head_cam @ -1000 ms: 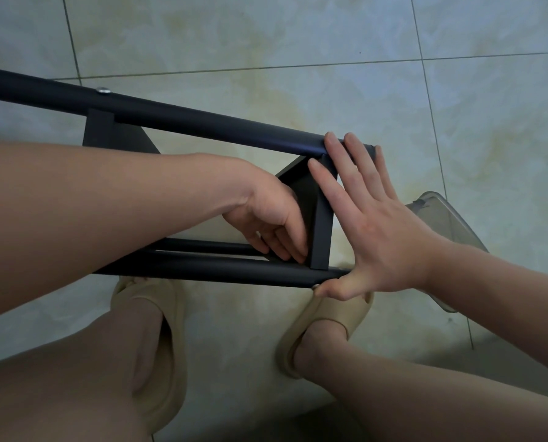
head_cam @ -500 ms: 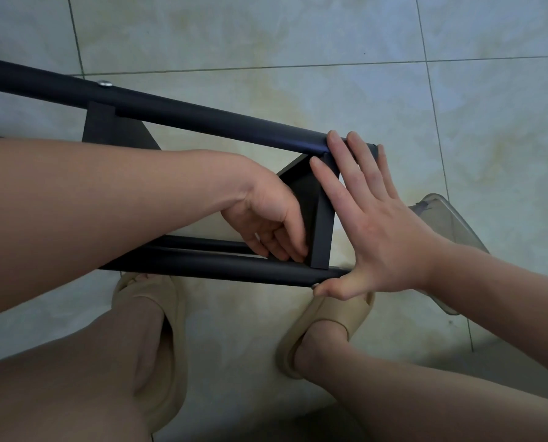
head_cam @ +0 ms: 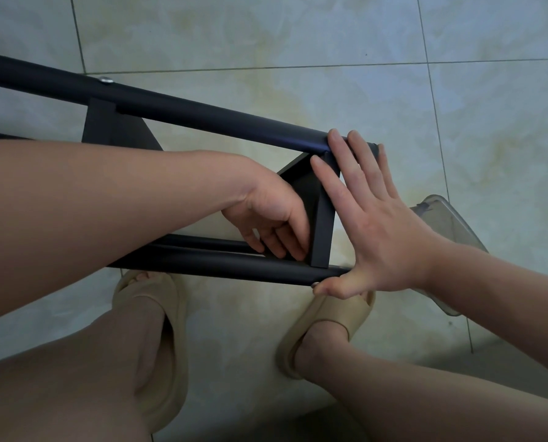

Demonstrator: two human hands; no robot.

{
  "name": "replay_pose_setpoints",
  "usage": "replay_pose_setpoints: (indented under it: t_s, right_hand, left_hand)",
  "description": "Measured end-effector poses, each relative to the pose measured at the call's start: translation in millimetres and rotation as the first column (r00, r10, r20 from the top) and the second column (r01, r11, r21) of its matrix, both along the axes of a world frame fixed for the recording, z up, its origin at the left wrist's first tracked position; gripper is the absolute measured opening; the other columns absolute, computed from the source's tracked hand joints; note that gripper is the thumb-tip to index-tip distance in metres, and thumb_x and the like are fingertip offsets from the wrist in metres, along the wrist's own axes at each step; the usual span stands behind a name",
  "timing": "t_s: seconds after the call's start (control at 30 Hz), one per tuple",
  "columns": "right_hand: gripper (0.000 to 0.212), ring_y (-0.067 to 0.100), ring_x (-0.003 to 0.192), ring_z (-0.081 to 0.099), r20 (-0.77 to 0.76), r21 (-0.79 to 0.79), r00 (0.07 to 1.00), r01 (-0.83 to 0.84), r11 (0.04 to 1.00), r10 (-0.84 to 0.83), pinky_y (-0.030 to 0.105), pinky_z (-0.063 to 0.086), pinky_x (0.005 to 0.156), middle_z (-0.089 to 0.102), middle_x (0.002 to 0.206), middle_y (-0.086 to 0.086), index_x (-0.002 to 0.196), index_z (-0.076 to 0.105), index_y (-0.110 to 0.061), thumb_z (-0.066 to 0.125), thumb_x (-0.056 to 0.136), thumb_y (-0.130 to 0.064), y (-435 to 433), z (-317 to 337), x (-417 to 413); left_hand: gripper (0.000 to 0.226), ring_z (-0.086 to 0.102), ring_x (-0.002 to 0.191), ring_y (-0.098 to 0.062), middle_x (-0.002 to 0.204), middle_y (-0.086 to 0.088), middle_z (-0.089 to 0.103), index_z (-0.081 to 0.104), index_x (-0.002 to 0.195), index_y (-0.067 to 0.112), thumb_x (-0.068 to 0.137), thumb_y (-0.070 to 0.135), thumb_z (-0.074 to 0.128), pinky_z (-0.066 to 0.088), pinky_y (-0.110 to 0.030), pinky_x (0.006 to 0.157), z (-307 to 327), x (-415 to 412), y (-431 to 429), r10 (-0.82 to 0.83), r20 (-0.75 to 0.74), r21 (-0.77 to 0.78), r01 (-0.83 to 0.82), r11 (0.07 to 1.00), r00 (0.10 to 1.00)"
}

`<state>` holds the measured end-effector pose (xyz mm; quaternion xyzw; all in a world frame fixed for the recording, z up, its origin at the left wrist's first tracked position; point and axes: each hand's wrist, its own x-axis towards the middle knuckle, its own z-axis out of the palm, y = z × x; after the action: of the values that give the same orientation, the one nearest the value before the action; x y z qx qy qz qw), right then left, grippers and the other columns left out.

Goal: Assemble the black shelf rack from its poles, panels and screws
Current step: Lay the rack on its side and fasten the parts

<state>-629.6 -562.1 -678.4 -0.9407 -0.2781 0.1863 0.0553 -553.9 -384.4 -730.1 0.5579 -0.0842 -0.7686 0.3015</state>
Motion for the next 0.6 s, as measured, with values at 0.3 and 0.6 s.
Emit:
replay_pose_setpoints:
  t_s: [0.3,0.6]
  right_hand:
    - [0.138,0.041,0.155,-0.013,0.003,0.001,1.0,-0.001,1.0,0.001,0.062,-0.005,0.122,-0.006,0.167,0.023,0.161,0.008,-0.003,0.051,0.064,-0.091,1.6,-0.9,0.5]
    - [0.139,0.041,0.155,-0.012,0.007,-0.003,1.0,0.002,1.0,-0.002,0.062,-0.005,0.122,-0.005,0.167,0.023,0.161,0.01,-0.002,0.053,0.063,-0.091,2.1,-1.4,1.0]
  left_hand:
    - [0.028,0.064,0.102,-0.014,0.1,0.006,0.074,0.071,0.117,0.018,0.091,0.016,0.063,0.04,-0.038,0.104,2.3,3.2,1.3,-0.012,0.011,-0.027,0.012,1.0,1.0]
    - [0.011,0.065,0.093,-0.012,0.083,0.008,0.075,0.072,0.098,0.021,0.091,0.016,0.065,0.042,-0.033,0.099,-1.6,4.1,0.2,-0.025,0.027,0.003,0.025,1.0,0.999]
